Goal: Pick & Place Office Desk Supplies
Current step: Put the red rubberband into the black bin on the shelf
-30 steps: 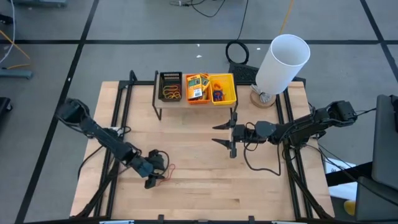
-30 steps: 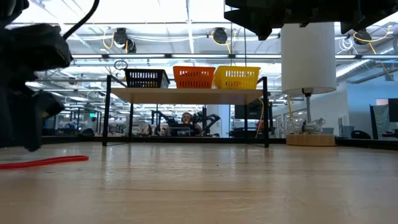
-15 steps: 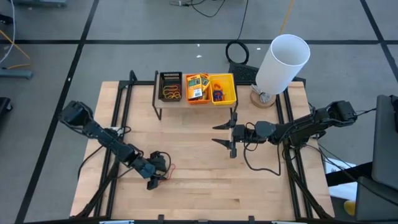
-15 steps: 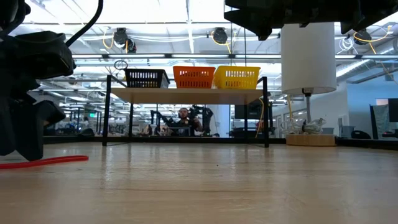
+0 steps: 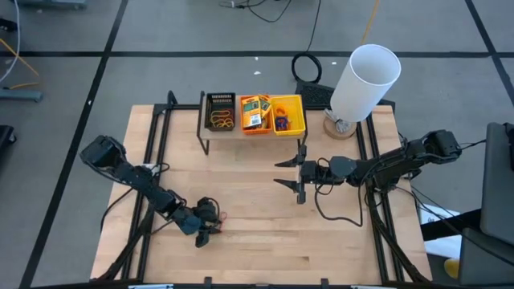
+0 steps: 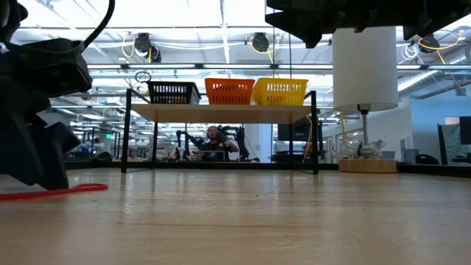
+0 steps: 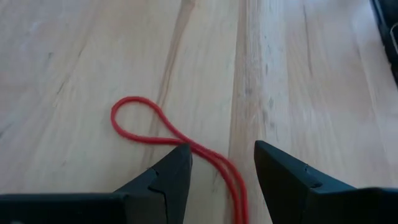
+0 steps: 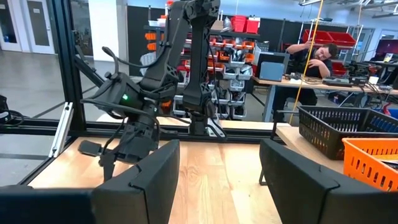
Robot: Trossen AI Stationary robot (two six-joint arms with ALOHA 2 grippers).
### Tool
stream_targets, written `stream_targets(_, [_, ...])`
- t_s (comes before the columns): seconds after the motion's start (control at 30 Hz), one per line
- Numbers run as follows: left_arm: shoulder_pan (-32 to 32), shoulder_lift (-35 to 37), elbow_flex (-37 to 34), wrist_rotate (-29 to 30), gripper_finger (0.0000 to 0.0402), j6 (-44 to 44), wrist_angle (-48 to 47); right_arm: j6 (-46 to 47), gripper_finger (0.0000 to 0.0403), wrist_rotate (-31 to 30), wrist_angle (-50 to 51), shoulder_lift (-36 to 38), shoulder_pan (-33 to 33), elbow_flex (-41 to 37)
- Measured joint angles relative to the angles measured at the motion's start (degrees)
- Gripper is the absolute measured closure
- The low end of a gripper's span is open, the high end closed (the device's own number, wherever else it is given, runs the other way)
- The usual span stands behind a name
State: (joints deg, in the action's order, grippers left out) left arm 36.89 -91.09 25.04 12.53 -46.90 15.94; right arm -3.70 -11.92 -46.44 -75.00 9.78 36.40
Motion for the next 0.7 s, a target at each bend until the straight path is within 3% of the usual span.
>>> stream_targets(0.4, [0.0,-2.2,0.1,1.4,0.0238,-2.5,-0.1,0.0,0.0191,0.0,0.0,0.0,0.0,0.0])
stream_targets(0.53, [0.0,-2.2,0.1,1.8,0.0278,-3.9,-1.1,0.0,0.0191,0.0,0.0,0.0,0.0,0.0])
stream_targets(0.7, [-0.1,-2.2,0.0,2.3,0.0365,-4.7,-2.1,0.0,0.0191,0.0,0.0,0.0,0.0,0.0])
